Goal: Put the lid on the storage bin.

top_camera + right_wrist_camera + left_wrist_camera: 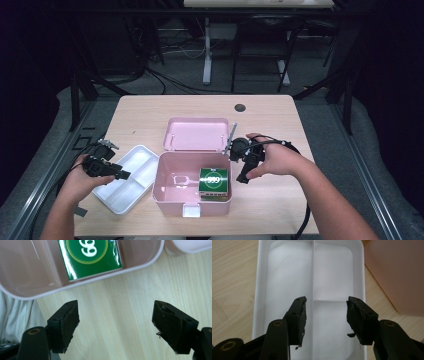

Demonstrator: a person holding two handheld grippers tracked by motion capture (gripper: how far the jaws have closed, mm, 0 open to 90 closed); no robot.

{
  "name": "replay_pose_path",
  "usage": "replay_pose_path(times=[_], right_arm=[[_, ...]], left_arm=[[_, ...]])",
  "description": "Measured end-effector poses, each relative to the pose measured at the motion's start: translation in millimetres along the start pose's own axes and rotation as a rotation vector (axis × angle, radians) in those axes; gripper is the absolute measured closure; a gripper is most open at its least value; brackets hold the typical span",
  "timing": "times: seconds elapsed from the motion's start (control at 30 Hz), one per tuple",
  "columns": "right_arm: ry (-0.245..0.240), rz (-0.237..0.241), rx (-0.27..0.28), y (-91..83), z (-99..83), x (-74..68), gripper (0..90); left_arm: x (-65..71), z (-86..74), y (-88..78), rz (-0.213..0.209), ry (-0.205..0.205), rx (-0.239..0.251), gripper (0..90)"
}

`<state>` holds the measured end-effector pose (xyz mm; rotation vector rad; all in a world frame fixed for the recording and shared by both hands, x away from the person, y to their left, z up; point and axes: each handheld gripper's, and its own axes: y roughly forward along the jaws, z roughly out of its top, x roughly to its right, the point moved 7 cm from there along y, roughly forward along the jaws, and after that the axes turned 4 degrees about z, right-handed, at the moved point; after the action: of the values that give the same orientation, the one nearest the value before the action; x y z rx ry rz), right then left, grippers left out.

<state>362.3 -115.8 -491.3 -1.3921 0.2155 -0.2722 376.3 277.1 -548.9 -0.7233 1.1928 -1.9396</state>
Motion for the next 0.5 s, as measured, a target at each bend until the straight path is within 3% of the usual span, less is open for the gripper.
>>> replay_pose_path(times=[0.23, 0.37, 0.5], right_arm=[[0.081, -0.021, 0.032, 3.0, -13.0, 9.5, 22.0], [0.160, -0.091, 0.028, 2.1, -22.5, 13.9, 23.2], [0.230, -0.090, 0.082, 6.6, -27.0, 13.1, 24.3]], left_arm=[[-1.5, -1.2, -0.1, 0.005, -0.004, 0.000, 51.2], [-2.3, -1.0, 0.7, 0.016, -0.007, -0.008, 52.1], [-0.6, 0.0, 4.8, 0.018, -0.005, -0.021, 52.3]])
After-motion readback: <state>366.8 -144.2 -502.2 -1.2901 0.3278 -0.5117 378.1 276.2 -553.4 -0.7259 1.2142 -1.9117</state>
